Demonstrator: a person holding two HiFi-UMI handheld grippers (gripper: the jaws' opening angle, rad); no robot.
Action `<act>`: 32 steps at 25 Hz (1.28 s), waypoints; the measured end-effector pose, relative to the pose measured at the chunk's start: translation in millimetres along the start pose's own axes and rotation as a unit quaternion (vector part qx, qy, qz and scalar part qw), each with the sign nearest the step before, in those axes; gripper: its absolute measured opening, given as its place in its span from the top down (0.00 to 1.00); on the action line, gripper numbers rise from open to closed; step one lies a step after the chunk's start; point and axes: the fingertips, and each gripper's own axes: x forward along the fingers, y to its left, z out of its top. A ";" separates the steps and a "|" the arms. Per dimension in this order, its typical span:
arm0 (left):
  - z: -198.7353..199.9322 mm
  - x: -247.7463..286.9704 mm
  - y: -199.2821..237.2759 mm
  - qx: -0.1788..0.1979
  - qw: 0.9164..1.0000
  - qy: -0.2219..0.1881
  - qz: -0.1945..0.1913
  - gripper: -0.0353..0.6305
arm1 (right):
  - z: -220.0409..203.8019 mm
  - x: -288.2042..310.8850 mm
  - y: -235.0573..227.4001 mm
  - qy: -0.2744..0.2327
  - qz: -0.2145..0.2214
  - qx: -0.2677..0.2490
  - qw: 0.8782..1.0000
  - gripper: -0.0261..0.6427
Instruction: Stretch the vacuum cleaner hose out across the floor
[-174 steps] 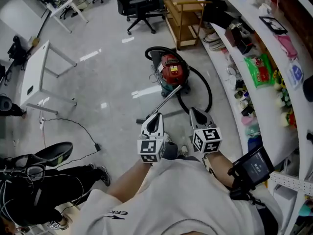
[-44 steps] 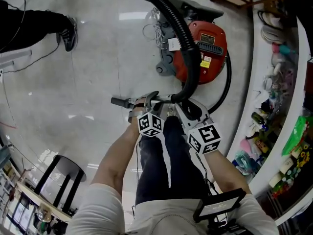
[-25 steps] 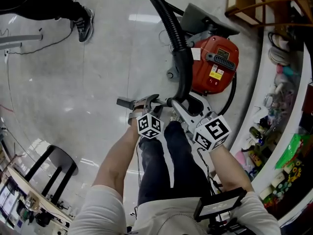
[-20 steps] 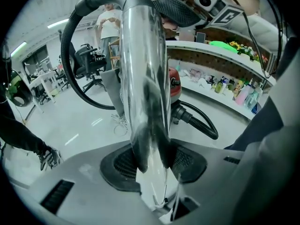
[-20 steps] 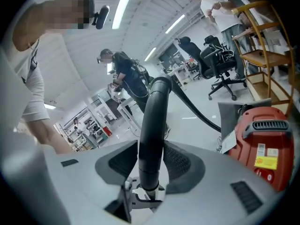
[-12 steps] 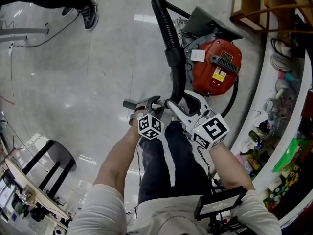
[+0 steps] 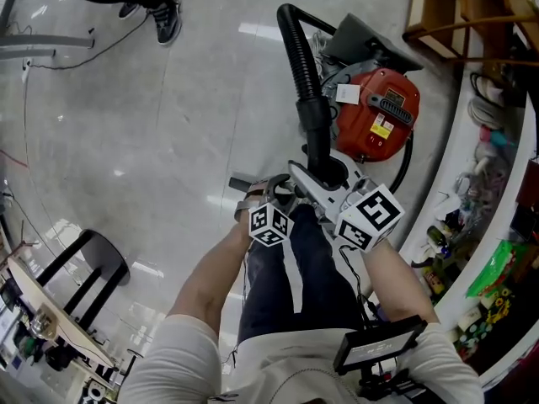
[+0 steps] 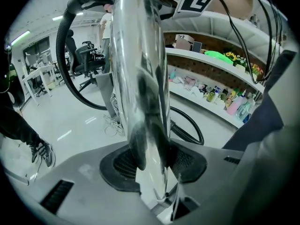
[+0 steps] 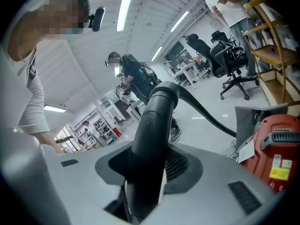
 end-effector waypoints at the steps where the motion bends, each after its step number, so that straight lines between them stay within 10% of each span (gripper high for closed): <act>1: 3.0 -2.8 -0.6 -0.002 1.000 -0.003 0.001 0.72 | 2.9 -0.6 2.6 0.000 0.001 0.000 1.000 0.72; 32: 215.9 -177.8 -35.1 0.069 0.997 -0.030 0.015 0.72 | 208.2 -178.9 120.9 -0.072 -0.010 -0.027 0.997 0.72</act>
